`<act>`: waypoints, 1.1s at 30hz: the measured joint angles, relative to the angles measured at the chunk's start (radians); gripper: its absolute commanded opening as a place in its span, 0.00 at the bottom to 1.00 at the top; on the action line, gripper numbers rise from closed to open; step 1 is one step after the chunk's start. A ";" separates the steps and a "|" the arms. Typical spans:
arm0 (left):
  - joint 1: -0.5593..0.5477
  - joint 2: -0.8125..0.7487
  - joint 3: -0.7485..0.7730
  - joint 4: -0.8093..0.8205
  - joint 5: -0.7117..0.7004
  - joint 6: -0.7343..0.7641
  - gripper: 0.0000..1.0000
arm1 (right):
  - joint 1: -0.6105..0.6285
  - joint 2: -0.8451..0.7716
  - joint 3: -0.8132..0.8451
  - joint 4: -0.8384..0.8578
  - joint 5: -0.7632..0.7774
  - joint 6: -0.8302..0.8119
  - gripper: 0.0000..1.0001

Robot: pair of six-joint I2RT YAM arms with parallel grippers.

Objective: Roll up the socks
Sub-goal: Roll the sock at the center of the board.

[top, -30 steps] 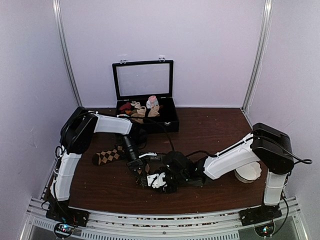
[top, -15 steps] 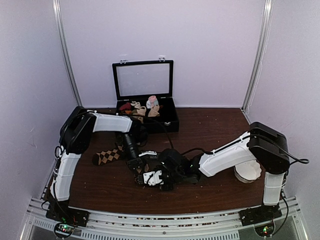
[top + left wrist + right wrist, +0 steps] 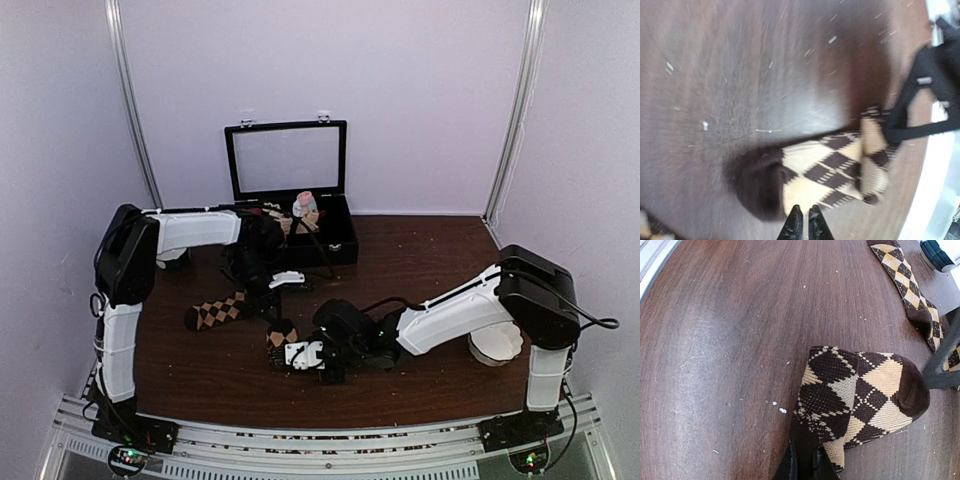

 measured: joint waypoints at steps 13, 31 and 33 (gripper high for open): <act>-0.080 0.121 0.047 0.015 -0.068 -0.008 0.02 | 0.034 -0.020 0.027 -0.113 0.042 0.024 0.00; -0.154 0.185 0.177 0.016 -0.068 -0.003 0.05 | -0.050 0.042 0.119 -0.220 -0.234 0.353 0.00; -0.148 0.178 0.176 0.017 -0.068 -0.003 0.06 | -0.075 0.055 0.109 -0.180 -0.304 0.442 0.00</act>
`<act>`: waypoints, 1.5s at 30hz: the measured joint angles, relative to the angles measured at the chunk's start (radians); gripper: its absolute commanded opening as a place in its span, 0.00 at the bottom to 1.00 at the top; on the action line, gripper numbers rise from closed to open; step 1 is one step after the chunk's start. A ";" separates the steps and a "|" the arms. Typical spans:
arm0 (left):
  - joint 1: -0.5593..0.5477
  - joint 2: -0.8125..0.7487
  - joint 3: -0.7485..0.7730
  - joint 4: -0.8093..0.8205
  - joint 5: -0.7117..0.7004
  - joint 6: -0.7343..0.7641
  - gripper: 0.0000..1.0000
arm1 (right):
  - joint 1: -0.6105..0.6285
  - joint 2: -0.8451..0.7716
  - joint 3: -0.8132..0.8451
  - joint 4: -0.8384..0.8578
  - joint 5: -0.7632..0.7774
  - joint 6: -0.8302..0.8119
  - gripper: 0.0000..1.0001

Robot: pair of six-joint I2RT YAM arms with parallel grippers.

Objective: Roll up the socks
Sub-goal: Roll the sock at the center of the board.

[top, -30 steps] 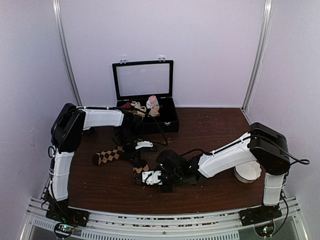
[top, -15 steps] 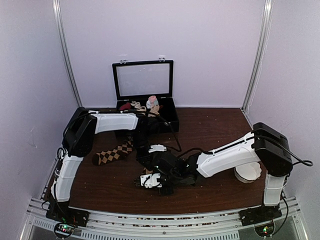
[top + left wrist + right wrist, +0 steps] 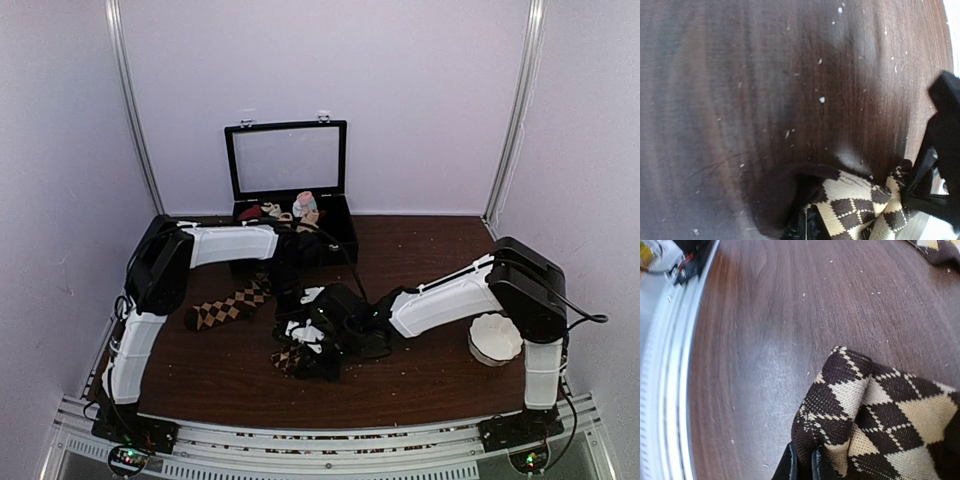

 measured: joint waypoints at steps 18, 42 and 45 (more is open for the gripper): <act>0.079 -0.351 -0.169 0.128 -0.068 0.003 0.11 | -0.127 0.114 -0.081 0.294 -0.398 0.460 0.00; -0.174 -0.513 -0.695 0.394 -0.175 0.134 0.21 | -0.166 0.140 -0.113 0.423 -0.494 0.692 0.00; -0.178 -0.513 -0.712 0.407 -0.193 0.134 0.38 | -0.166 0.140 -0.116 0.432 -0.493 0.704 0.00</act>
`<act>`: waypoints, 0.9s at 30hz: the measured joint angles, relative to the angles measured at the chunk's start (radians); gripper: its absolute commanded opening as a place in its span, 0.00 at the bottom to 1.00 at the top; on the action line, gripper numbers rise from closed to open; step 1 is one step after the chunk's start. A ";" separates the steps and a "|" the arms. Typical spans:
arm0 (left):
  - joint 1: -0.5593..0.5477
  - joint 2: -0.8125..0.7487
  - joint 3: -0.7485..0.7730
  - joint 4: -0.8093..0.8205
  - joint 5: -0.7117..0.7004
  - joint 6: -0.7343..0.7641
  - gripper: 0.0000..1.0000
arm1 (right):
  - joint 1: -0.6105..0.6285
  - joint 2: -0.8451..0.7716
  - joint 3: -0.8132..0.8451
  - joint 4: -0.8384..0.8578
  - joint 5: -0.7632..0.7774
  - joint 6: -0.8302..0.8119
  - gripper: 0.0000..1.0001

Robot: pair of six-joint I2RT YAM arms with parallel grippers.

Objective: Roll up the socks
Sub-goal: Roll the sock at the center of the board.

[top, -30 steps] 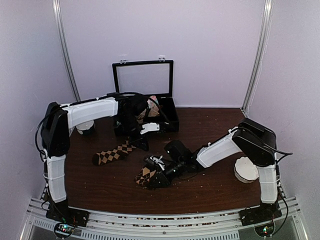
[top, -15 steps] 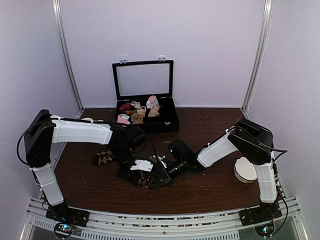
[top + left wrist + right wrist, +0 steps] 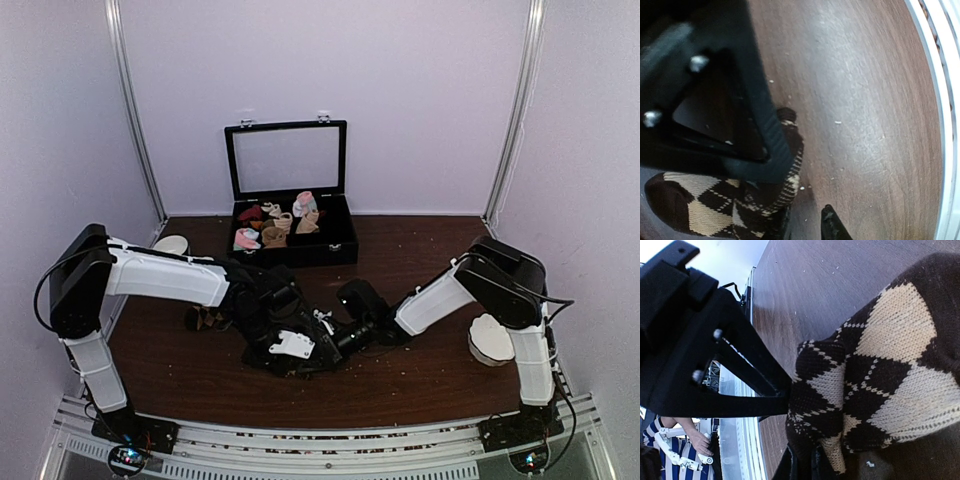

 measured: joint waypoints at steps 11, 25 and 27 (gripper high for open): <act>-0.012 -0.008 -0.035 0.016 -0.064 0.004 0.41 | 0.000 0.000 -0.009 0.024 0.004 0.019 0.00; -0.011 -0.130 -0.028 0.029 -0.116 0.005 0.41 | -0.001 -0.001 -0.018 0.047 0.005 0.032 0.00; -0.011 -0.100 -0.020 0.039 -0.117 0.005 0.40 | -0.001 -0.001 -0.021 0.054 0.006 0.035 0.00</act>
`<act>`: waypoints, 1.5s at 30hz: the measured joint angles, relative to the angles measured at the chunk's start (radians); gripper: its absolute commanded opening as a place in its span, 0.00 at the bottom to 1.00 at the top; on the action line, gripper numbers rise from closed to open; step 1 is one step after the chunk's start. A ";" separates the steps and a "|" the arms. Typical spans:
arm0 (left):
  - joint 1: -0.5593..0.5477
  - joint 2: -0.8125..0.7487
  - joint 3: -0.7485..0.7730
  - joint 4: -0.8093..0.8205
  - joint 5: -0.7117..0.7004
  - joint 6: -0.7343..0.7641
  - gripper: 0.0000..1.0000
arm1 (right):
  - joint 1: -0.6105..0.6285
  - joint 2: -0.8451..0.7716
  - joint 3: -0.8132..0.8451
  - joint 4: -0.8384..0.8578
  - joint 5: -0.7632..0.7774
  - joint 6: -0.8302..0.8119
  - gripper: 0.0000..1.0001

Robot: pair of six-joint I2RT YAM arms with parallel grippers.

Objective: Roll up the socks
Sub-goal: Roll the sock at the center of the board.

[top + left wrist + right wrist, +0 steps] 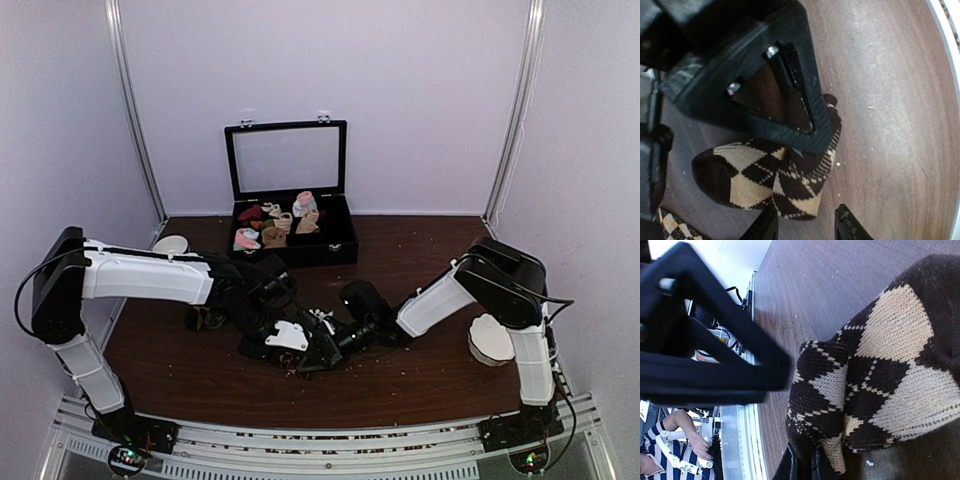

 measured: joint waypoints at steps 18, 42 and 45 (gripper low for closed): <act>0.008 0.112 0.018 0.035 -0.030 0.023 0.00 | -0.003 -0.008 -0.048 0.110 0.032 0.079 0.92; 0.137 0.340 0.281 -0.266 0.290 -0.016 0.00 | -0.039 -0.564 -0.556 0.084 0.813 -0.021 1.00; 0.142 0.353 0.297 -0.283 0.301 -0.021 0.00 | -0.047 -0.706 -0.705 0.157 0.885 -0.012 1.00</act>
